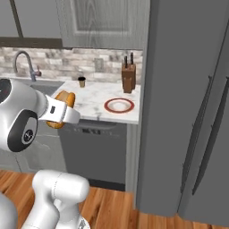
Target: Pick the hotdog bun from the counter and place it in the microwave. Then turn on the microwave.
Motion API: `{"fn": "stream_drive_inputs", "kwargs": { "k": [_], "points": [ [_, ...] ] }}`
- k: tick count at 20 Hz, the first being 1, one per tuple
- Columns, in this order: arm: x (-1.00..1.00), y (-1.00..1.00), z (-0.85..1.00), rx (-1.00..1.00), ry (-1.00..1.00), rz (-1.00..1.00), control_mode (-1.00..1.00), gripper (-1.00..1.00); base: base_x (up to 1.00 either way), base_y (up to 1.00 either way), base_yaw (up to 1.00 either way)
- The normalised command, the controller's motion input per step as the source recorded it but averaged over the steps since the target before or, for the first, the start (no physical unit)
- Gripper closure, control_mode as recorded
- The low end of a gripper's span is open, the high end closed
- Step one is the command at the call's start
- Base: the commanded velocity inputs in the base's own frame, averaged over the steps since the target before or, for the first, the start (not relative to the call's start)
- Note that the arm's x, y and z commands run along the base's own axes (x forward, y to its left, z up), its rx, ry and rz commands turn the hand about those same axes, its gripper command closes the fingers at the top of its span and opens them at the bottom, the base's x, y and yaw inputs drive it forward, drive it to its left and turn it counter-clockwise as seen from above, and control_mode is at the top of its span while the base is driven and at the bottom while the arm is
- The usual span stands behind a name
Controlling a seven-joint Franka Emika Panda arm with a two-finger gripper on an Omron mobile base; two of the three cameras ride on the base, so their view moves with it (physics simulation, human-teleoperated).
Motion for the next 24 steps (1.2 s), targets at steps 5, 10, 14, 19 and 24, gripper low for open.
{"fn": "stream_drive_inputs", "kwargs": {
  "k": [5,10,14,19,24],
  "points": [
    [0.0,0.0,0.0,0.0,0.0,0.0,1.0,1.0,-0.52,-0.38,0.03],
    [0.0,0.0,0.0,0.0,0.0,0.0,1.0,1.0,-0.35,-0.41,0.1],
    [0.0,0.0,0.0,0.0,0.0,0.0,1.0,1.0,-0.26,-0.45,0.12],
    [0.0,0.0,0.0,0.0,0.0,0.0,1.0,1.0,-0.22,-0.47,0.14],
    [0.0,0.0,0.0,0.0,0.0,0.0,1.0,1.0,-0.23,-0.5,0.16]
  ]
}}
